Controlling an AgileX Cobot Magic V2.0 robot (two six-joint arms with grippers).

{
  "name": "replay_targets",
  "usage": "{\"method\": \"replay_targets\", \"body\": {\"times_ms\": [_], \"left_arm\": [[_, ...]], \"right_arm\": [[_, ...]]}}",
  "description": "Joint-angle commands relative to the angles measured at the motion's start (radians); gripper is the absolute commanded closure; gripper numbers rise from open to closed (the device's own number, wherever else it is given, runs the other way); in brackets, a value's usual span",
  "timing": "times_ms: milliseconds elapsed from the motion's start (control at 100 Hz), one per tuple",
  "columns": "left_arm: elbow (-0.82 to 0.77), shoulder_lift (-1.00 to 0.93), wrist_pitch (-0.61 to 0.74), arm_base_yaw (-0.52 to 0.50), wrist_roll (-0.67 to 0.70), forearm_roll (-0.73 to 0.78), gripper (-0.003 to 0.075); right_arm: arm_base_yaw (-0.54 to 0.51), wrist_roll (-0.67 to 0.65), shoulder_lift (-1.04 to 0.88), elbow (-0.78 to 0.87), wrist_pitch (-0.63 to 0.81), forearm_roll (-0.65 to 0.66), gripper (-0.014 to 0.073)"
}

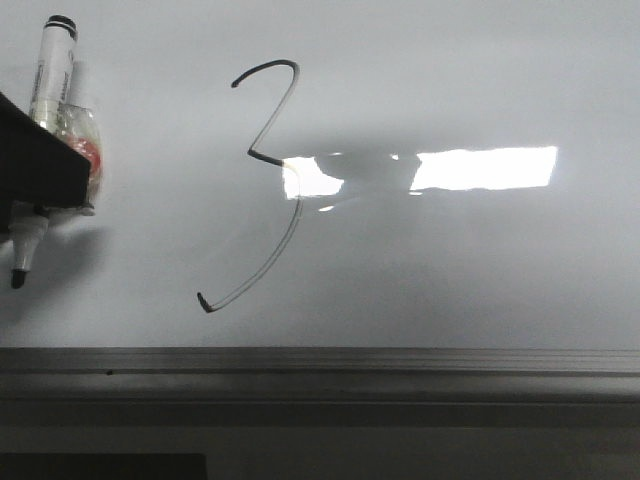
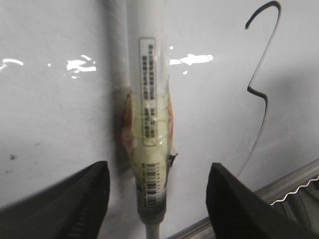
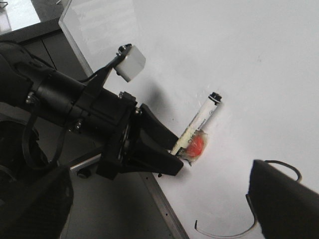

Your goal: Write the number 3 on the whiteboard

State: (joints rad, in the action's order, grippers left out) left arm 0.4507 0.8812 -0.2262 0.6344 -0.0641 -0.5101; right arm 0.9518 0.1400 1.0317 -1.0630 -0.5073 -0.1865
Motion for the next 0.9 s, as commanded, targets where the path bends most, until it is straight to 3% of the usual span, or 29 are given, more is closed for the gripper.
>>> {"method": "replay_targets", "body": {"times_ms": [0,70,110,140,220,240,400,700,890], "left_arm": [[0.033,-0.054,0.035,-0.003,0.006,0.011,0.0301],[0.033,-0.126,0.026,-0.003,0.006,0.021,0.0339],[0.033,-0.179,0.028,-0.003,0.006,0.025,0.0411],[0.033,-0.217,0.033,-0.003,-0.005,0.031,0.0477],[0.033,-0.329,0.049,-0.003,-0.03,0.078,0.0713],[0.033,-0.359,0.051,-0.003,-0.038,0.097,0.0738],[0.014,-0.558,0.051,-0.003,-0.048,0.21,0.0741],[-0.129,-0.837,0.054,-0.003,-0.054,0.358,0.0741],[-0.166,-0.866,0.054,-0.003,-0.054,0.358,0.0741]], "right_arm": [[-0.005,0.0,-0.024,-0.031,0.042,0.005,-0.0031],[-0.005,0.0,-0.037,-0.018,0.049,0.014,0.0057],[-0.005,0.0,-0.051,-0.005,0.063,0.026,0.016],[-0.005,0.0,-0.065,0.012,0.073,0.031,0.0252],[-0.005,0.0,-0.108,0.064,0.104,0.046,0.0593],[-0.005,0.0,-0.12,0.081,0.113,0.051,0.0672],[-0.005,0.0,-0.246,0.252,0.208,0.092,0.0645],[-0.005,0.0,-0.551,0.635,0.52,0.118,0.0645],[-0.005,0.0,-0.649,0.741,0.542,0.117,0.0645]]}}
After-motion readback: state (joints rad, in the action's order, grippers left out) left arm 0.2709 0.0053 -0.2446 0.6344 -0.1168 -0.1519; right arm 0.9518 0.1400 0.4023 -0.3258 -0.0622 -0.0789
